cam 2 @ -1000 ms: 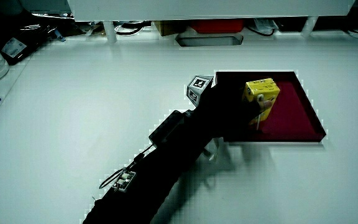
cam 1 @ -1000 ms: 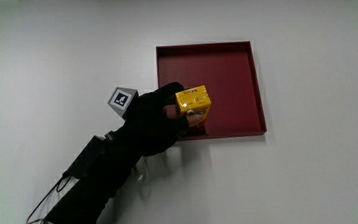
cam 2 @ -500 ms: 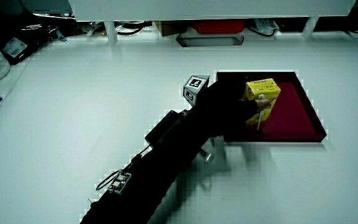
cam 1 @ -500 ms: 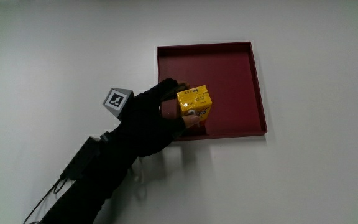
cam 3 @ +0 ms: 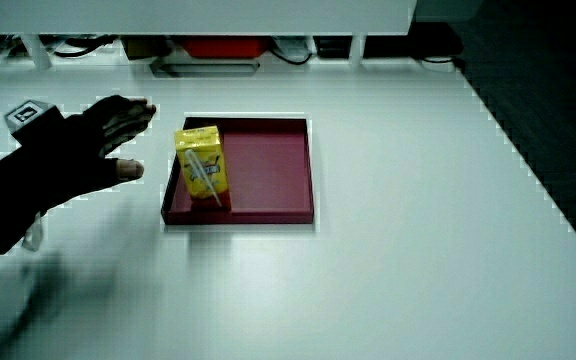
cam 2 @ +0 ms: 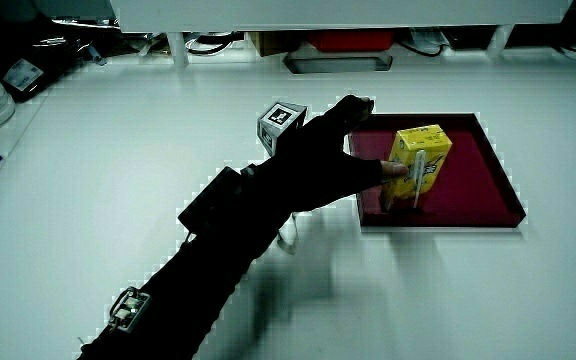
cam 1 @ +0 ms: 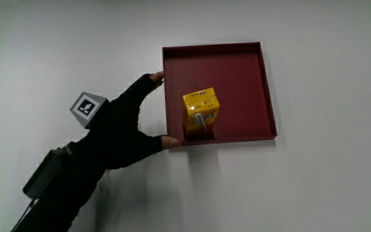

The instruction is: Place ice redtea

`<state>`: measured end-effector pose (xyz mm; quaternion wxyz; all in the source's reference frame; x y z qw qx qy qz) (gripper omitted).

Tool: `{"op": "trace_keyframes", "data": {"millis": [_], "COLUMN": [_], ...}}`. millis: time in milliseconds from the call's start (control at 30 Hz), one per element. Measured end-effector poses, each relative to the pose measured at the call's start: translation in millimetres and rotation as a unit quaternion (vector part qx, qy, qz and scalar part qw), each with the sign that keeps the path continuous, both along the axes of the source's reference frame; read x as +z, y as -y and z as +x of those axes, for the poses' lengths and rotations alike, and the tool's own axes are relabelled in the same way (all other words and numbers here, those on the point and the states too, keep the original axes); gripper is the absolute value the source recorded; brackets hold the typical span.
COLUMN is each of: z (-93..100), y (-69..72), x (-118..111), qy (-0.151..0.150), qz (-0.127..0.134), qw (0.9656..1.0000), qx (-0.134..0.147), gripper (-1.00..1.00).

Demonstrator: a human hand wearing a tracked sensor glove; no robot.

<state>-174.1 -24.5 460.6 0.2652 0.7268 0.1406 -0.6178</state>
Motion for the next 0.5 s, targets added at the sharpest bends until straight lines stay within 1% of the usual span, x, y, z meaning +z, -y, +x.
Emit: {"op": "trace_keyframes", "data": {"millis": [33,67,100,133,167,200,233,267,300,333,367,467,500], "z": [-1.1,-3.5,-5.8,-10.2,-12.8,-17.7,-20.8,-21.5,-24.1,-26.6,-30.2,-37.6,-38.7], "y": [-1.0,-1.4,-2.6,-3.3,-4.2,-5.4,-7.5,-9.0,-9.9,-11.5,-12.4,-13.9,-14.4], "x": [-6.6,-9.4,-14.1,-13.6,-16.4,-16.1,-18.3,-23.2,-24.6,-26.2,-25.5,-22.3,-22.6], "qy": [0.005,0.005,0.014,0.021,0.012,0.028,0.03,0.015,0.02,0.019,0.021,0.0,0.0], "qz": [-0.003,0.004,-0.004,0.002,0.009,0.019,0.018,0.02,0.025,0.018,0.02,0.019,0.019], "qw": [1.0,0.9999,0.9997,0.9996,0.9995,0.9989,0.999,0.9992,0.9989,0.9991,0.999,0.9995,0.9996], "qx": [0.008,0.014,0.017,0.021,0.028,0.033,0.029,0.032,0.035,0.033,0.033,0.023,0.023], "gripper": [-1.0,-1.0,-1.0,-1.0,-1.0,-1.0,-1.0,-1.0,-1.0,-1.0,-1.0,-1.0,-1.0]}}
